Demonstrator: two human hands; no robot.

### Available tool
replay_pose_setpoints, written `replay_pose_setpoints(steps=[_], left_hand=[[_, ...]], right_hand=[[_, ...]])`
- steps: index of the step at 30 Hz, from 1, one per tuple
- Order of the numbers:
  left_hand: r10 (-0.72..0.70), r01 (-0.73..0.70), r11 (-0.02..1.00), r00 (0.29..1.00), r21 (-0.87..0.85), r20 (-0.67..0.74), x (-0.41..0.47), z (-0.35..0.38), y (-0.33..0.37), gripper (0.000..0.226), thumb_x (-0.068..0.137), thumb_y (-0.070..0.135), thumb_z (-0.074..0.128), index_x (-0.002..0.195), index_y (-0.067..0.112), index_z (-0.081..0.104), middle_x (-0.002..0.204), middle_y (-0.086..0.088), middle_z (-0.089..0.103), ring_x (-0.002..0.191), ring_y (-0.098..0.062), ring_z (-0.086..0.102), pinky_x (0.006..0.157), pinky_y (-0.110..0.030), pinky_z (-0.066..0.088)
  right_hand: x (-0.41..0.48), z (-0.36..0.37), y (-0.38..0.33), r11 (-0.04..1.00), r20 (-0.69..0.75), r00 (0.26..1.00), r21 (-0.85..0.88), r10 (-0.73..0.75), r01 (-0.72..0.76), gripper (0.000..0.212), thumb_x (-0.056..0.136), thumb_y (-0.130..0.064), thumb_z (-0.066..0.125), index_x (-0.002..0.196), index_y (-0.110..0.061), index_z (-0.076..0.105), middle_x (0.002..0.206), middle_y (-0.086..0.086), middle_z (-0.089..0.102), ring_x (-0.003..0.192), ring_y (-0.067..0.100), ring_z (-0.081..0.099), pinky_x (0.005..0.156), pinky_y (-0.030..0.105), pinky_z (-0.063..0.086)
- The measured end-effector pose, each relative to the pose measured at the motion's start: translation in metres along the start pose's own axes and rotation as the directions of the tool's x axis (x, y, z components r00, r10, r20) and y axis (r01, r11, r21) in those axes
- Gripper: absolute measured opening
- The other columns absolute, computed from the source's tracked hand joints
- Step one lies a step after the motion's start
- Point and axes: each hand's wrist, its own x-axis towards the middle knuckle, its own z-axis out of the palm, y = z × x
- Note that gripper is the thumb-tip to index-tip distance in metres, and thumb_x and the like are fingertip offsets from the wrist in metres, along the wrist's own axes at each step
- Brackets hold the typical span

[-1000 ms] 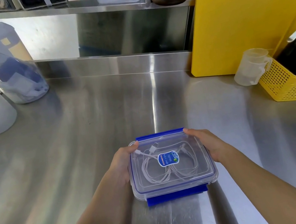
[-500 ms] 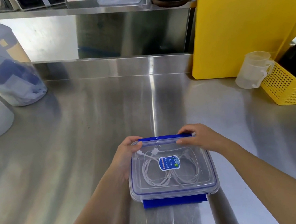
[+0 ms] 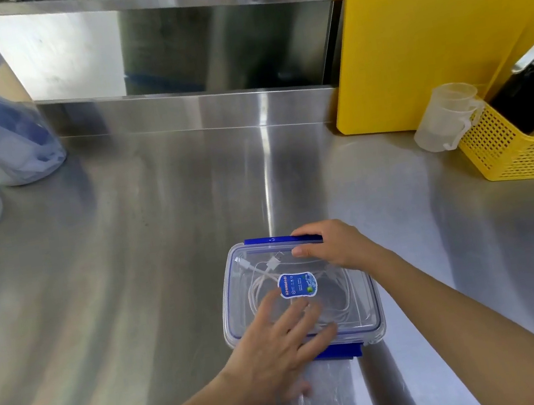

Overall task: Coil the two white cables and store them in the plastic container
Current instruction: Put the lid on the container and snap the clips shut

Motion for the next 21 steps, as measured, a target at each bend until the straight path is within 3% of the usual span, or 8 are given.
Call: replay_pose_setpoints(steps=[3,5,10,13,16,21], left_hand=[[0.016,-0.017,1.0,0.991,0.006,0.134,0.001,0.001,-0.004,0.106,0.038,0.055,0.086,0.129,0.029,0.039,0.122,-0.006,0.064,0.11,-0.026,0.062,0.09,-0.053,0.049],[0.037,-0.039,0.999,0.991,0.018,0.127,0.0,-0.001,-0.004,0.108,0.041,0.053,0.086,0.133,0.028,0.036,0.125,-0.008,0.062,0.111,-0.028,0.061,0.09,-0.054,0.049],[0.057,-0.057,0.998,0.998,0.015,0.026,-0.007,-0.005,-0.002,0.059,0.072,0.047,0.055,0.125,0.021,0.047,0.128,-0.011,0.061,0.115,-0.032,0.059,0.094,-0.058,0.046],[0.069,-0.069,0.998,0.997,-0.002,-0.02,0.002,-0.008,-0.004,0.043,0.08,0.047,0.049,0.114,0.021,0.052,0.119,-0.008,0.065,0.106,-0.028,0.063,0.087,-0.05,0.052],[0.07,-0.07,0.998,0.995,0.003,-0.064,0.015,-0.006,-0.008,0.04,0.087,0.055,0.044,0.106,0.021,0.053,0.107,-0.004,0.067,0.1,-0.025,0.064,0.087,-0.046,0.053],[0.114,-0.118,0.993,0.987,-0.028,-0.111,0.02,0.013,-0.013,0.049,0.093,0.052,0.031,0.128,0.021,0.047,0.129,-0.009,0.061,0.124,-0.032,0.052,0.095,-0.058,0.046]], right_hand=[[0.001,-0.001,-0.001,1.0,0.025,1.0,-0.015,0.0,0.0,0.036,0.086,-0.041,0.059,0.116,-0.022,0.056,0.114,0.0,0.063,0.098,0.017,0.058,0.087,0.042,0.052],[0.001,-0.002,-0.002,1.0,0.043,0.999,-0.024,0.002,-0.001,0.034,0.086,-0.041,0.058,0.114,-0.022,0.056,0.114,0.0,0.063,0.097,0.017,0.058,0.087,0.042,0.052],[0.001,-0.003,-0.004,0.999,0.059,0.998,-0.051,0.012,-0.009,0.033,0.086,-0.043,0.058,0.111,-0.022,0.053,0.114,-0.001,0.063,0.096,0.016,0.059,0.086,0.041,0.053],[0.008,-0.002,-0.009,0.992,0.1,0.995,-0.123,0.029,-0.016,0.025,0.087,-0.039,0.054,0.103,-0.02,0.05,0.106,0.002,0.063,0.088,0.018,0.06,0.081,0.04,0.053],[0.013,0.006,-0.016,0.97,0.079,0.997,-0.242,0.018,0.002,0.024,0.089,-0.04,0.047,0.099,-0.018,0.046,0.099,0.004,0.064,0.081,0.022,0.059,0.073,0.038,0.048],[0.013,0.014,-0.015,0.949,0.012,0.996,-0.302,-0.085,0.085,0.034,0.091,-0.05,0.039,0.119,-0.033,0.049,0.117,-0.006,0.065,0.098,0.019,0.06,0.085,0.038,0.045]])
